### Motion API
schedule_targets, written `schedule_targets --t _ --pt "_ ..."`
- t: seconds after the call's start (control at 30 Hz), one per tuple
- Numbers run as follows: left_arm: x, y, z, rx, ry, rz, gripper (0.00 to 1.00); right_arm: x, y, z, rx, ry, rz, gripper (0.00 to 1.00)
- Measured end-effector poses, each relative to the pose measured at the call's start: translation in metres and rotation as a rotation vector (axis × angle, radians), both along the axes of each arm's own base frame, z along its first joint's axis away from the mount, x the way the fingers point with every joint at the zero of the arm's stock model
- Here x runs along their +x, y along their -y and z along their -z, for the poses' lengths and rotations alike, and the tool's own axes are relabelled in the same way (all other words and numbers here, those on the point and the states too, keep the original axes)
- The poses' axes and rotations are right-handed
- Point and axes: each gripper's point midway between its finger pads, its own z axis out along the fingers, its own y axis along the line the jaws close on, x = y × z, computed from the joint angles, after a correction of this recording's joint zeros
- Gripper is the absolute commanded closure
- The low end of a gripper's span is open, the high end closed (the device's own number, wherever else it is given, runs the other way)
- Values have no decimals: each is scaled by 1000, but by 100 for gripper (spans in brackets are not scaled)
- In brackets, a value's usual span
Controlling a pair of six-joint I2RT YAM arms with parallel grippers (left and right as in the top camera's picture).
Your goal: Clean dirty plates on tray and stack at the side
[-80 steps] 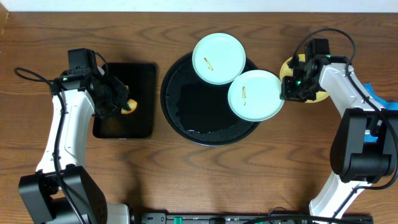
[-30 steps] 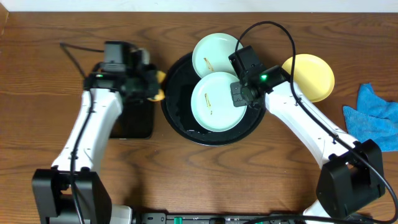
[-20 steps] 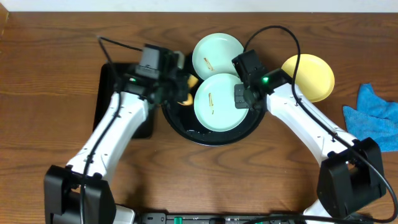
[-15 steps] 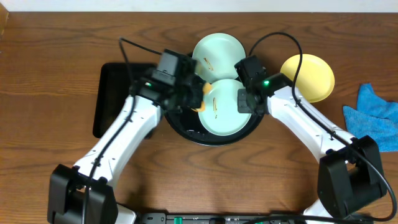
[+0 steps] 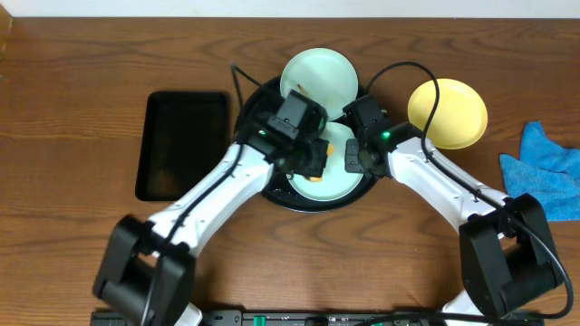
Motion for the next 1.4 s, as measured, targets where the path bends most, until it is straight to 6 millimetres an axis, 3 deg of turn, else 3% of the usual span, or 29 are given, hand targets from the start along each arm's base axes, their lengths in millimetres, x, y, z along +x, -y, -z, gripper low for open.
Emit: schedule_targets --t 0.27,0.77,1.0,1.17,1.4 --pt "0 -5 40 80 -64 -13 93 -1 0 1 0 -3 3 99" --pt "5 -4 60 100 -77 -18 92 -2 1 1 0 -7 6 99" --pt "-11 -11 64 119 -156 -29 93 -4 1 2 -1 -16 5 99" --pt "-26 -12 57 84 -251 -65 93 -5 1 2 -2 -19 6 99" --pt "-27 -15 3 -11 -389 -126 93 -5 1 2 -2 -19 6 99"
